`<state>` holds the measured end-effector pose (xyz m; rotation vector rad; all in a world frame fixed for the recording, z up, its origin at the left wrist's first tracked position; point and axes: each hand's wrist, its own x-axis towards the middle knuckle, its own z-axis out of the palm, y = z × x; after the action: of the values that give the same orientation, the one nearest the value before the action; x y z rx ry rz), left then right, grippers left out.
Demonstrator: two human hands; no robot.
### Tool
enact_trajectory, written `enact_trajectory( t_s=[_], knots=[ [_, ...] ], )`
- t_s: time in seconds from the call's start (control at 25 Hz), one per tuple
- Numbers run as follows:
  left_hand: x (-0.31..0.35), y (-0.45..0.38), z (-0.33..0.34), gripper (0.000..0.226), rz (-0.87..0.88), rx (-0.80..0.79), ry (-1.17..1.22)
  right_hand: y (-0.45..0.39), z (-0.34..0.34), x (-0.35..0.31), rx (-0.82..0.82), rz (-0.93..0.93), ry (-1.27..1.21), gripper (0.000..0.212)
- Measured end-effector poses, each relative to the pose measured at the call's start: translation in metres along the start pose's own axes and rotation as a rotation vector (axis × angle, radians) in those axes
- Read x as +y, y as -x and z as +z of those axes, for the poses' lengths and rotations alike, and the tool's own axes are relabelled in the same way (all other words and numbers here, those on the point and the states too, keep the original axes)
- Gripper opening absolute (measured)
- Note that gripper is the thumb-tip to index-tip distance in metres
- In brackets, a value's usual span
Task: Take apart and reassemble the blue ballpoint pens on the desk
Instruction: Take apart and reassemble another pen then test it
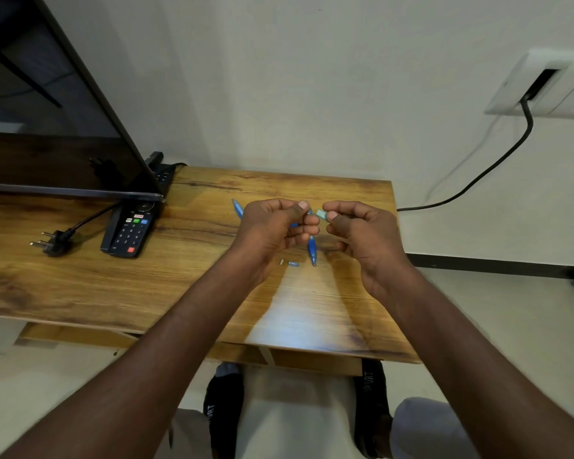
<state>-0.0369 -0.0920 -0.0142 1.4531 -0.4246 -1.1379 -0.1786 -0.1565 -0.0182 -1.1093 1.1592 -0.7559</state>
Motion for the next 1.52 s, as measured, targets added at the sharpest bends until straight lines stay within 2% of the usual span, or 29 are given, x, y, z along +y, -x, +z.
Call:
enact_trajectory(
  t_s=[0.28, 0.44, 0.8, 1.08, 1.24, 1.32, 1.52],
  knots=[
    [0.005, 0.001, -0.005, 0.015, 0.129, 0.023, -0.144, -0.001, -0.003, 0.001, -0.028, -0.085, 0.126, 0.012],
    [0.007, -0.001, -0.007, 0.020, 0.172, 0.058, -0.215, -0.003, -0.003, 0.003, -0.029, -0.123, 0.195, 0.014],
    [0.009, -0.004, -0.013, 0.018, 0.208, 0.123, -0.268, -0.002, -0.001, 0.005, -0.103, -0.096, 0.193, 0.020],
    [0.013, -0.007, -0.018, 0.027, 0.077, 0.099, -0.010, -0.002, -0.001, 0.004, -0.107, -0.065, 0.190, 0.023],
    [0.012, -0.013, -0.018, 0.019, -0.089, 0.058, 0.273, 0.000, 0.000, 0.004, -0.118, -0.062, 0.196, 0.022],
    [0.013, -0.013, -0.017, 0.024, -0.152, 0.022, 0.386, 0.001, 0.003, 0.004, -0.121, -0.068, 0.196, 0.021],
    [0.011, -0.011, -0.014, 0.032, -0.220, -0.060, 0.463, 0.005, 0.008, 0.002, -0.133, -0.192, 0.212, 0.029]
  ],
)
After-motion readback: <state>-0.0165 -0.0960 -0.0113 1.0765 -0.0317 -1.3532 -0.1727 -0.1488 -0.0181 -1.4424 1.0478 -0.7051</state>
